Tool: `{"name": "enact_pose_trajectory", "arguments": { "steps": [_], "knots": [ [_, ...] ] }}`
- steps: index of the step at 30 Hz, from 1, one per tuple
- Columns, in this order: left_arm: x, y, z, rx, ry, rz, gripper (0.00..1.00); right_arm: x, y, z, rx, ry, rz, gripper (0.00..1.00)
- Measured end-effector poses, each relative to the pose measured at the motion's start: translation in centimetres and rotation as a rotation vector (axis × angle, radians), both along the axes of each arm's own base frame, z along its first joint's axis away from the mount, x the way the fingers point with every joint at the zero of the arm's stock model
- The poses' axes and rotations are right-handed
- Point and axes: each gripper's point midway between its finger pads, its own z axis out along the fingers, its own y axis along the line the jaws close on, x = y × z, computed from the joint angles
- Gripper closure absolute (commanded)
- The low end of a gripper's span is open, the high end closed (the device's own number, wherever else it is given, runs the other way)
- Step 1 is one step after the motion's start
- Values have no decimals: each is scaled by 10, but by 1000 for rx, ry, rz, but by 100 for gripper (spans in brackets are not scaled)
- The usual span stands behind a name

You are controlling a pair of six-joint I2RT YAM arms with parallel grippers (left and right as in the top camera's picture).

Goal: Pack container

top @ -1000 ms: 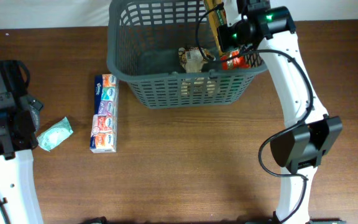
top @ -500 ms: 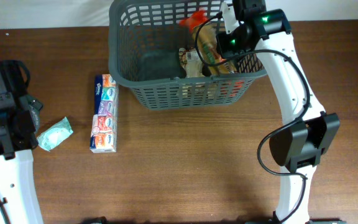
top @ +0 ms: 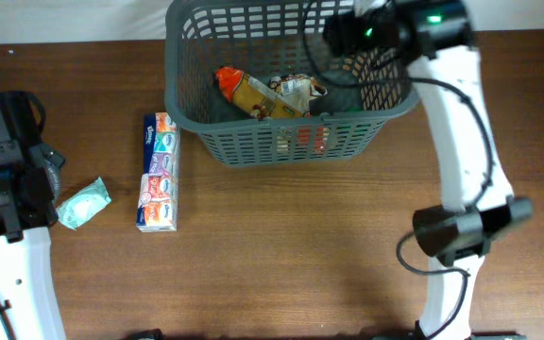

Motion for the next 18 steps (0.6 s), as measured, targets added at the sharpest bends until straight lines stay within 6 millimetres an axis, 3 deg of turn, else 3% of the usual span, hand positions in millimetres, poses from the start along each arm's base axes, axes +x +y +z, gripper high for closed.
{"name": "enact_pose_trajectory", "arguments": {
  "steps": [4,5,9,13,18],
  "knots": [
    [0,0,0,0,0,0,1,-26,-24,92,-12,-214,-75,1],
    [0,0,0,0,0,0,1,-40,-39,120,-26,-278,-124,1],
    [0,0,0,0,0,0,1,-89,-102,184,-107,-425,-339,1],
    [0,0,0,0,0,0,1,-135,-176,209,-198,-461,-601,1],
    [0,0,0,0,0,0,1,-168,-247,192,-258,-367,-864,1]
  ]
}}
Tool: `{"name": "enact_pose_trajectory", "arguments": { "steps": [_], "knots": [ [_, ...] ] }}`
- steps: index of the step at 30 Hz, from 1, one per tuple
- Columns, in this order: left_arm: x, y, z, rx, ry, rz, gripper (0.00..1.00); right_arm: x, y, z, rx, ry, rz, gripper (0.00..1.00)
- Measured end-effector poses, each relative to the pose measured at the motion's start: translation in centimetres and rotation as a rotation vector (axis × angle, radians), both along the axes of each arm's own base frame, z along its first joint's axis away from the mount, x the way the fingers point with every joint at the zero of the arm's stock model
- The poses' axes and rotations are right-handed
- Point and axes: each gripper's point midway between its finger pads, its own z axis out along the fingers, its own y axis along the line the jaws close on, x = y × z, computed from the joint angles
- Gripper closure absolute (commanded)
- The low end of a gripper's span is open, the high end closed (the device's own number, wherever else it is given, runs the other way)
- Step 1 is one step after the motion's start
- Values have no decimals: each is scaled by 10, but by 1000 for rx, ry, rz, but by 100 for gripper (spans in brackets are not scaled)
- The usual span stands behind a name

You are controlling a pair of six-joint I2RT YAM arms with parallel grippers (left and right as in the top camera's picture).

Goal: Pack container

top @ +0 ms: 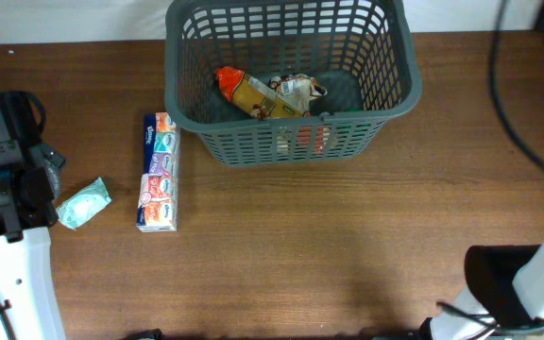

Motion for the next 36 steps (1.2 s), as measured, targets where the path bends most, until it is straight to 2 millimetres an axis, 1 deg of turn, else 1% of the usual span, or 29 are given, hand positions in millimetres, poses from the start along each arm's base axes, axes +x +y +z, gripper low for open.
{"name": "enact_pose_trajectory", "arguments": {
  "steps": [3,4,8,11,14,19,22,25,30,33,36],
  "knots": [
    [0,0,0,0,0,0,1,-9,-34,-21,44,60,-108,1],
    [0,0,0,0,0,0,1,-10,-39,-26,59,71,-117,1],
    [0,0,0,0,0,0,1,-11,-56,-47,134,122,-131,1],
    [0,0,0,0,0,0,1,-13,-65,-57,165,148,-145,1],
    [0,0,0,0,0,0,1,-16,-79,-66,184,172,-180,1],
    [0,0,0,0,0,0,1,-22,-103,-93,223,255,-245,1],
    [0,0,0,-1,0,-1,1,-21,-108,-105,238,296,-255,1],
    [2,-3,-2,-18,-5,-11,1,-18,-107,-118,257,336,-249,1],
    [7,-8,-4,-51,-23,-35,1,-14,-105,-133,281,379,-237,1],
    [13,-18,-9,-111,-38,-74,1,-14,-105,-136,285,390,-237,1],
    [19,-34,-17,-201,-47,-130,1,-14,-105,-137,286,393,-236,1]
  ]
}}
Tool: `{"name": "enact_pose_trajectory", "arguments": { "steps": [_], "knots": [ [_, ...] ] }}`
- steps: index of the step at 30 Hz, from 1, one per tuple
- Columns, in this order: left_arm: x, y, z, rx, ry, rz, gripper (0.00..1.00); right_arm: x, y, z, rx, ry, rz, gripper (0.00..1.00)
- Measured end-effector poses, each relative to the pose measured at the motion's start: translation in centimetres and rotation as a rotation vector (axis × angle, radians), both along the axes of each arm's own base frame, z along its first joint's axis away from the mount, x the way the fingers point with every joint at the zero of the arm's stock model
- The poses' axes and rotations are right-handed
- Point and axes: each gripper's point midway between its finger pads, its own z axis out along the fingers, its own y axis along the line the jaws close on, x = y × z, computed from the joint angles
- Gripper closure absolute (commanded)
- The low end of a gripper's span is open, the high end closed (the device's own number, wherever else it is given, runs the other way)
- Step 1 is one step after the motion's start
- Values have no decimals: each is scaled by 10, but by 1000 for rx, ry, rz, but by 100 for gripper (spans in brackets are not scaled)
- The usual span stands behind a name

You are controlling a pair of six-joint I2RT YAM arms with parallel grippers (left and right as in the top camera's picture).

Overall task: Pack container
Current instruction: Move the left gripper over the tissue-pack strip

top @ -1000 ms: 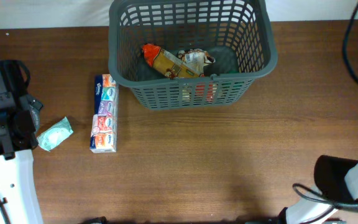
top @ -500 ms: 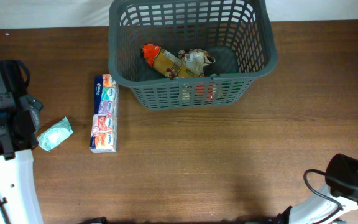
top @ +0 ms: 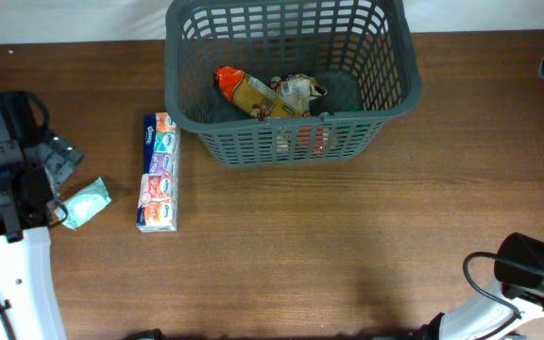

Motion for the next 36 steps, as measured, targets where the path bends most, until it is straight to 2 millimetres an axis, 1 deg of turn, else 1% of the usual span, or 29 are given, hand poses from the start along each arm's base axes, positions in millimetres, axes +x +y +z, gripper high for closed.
{"name": "enact_pose_trajectory", "arguments": {
  "steps": [5,9,11,12,15,17,20,25,32,35,36],
  "knots": [
    [4,-28,-11,-152,0,-89,1,0,0,0,2,-1,1,1],
    [9,-44,-13,-229,-19,-146,1,0,1,0,4,-1,3,1],
    [19,-50,-9,-234,-50,-210,1,0,1,0,4,-2,3,1],
    [28,-54,-4,-234,-83,-271,1,0,1,0,4,-1,3,1],
    [47,-71,4,-234,-125,-458,1,0,1,0,4,-2,3,1],
    [55,-79,1,-229,-114,-567,1,0,1,0,4,-2,3,1],
    [63,-76,-15,-207,-44,-632,1,0,1,0,3,-1,3,1],
    [82,-68,-56,-225,90,-670,1,1,1,0,4,-2,3,1],
    [95,-77,-89,-242,197,-792,1,0,1,0,4,-2,3,1],
    [101,-83,-109,-241,271,-828,1,1,1,0,4,-2,3,1],
    [103,-85,-119,-242,307,-838,1,0,1,0,4,-2,3,1]
  ]
}}
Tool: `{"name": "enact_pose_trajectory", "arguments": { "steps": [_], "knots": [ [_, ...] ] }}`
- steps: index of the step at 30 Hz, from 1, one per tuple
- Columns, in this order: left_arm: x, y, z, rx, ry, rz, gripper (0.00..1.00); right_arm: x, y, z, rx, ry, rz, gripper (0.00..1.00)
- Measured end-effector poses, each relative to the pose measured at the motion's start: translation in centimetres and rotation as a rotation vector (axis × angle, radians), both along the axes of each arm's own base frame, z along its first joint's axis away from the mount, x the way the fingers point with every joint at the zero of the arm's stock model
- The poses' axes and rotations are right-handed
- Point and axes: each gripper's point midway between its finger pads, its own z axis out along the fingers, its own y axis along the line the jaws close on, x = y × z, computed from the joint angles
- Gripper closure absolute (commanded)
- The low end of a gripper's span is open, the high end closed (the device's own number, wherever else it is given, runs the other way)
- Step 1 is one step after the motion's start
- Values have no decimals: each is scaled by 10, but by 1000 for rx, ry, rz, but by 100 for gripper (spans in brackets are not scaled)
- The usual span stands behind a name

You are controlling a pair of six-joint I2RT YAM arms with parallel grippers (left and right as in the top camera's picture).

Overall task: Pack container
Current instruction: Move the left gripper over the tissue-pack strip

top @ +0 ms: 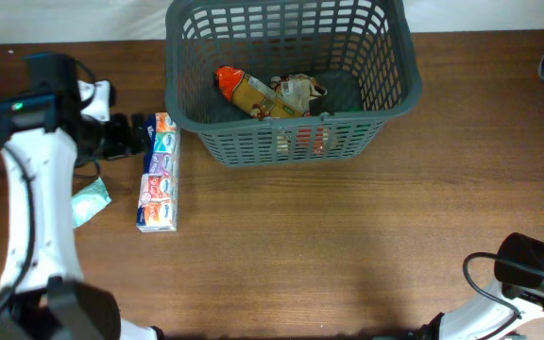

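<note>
A long multicoloured tissue pack (158, 173) lies flat on the table, left of the grey basket (291, 142). My left gripper (136, 135) sits at the pack's far end, pointing right, its dark fingers spread and nothing between them. The white left arm runs down the left side of the overhead view. A crumpled teal packet (88, 203) lies just left of the pack, partly under the arm. Inside the basket lie an orange-and-yellow snack bag (244, 92) and a pale wrapper (296, 92). My right gripper is out of view.
The right arm's base and dark joint (527, 274) stand at the bottom right corner, with a cable at the right edge. The basket's walls rise well above the tabletop.
My left arm was at the left edge, with its gripper by the teal packet. Its gripper is now at the far end of the tissue pack. The pack, packet and basket have not moved.
At first my right arm reached over the basket's far right corner and the left arm sat at the left edge. Then the right arm was gone to the right edge. The left gripper then turned by the teal packet, and is now at the tissue pack.
</note>
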Motion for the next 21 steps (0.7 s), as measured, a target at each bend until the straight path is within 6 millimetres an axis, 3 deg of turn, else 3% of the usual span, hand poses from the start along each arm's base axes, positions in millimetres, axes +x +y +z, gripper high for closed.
{"name": "enact_pose_trajectory", "arguments": {
  "steps": [12,21],
  "knots": [
    [16,-5,-97,24,240,-109,1,0,0,0,0,0,1,1],
    [26,-10,-130,4,278,-138,1,0,0,0,0,0,0,1]
  ]
}}
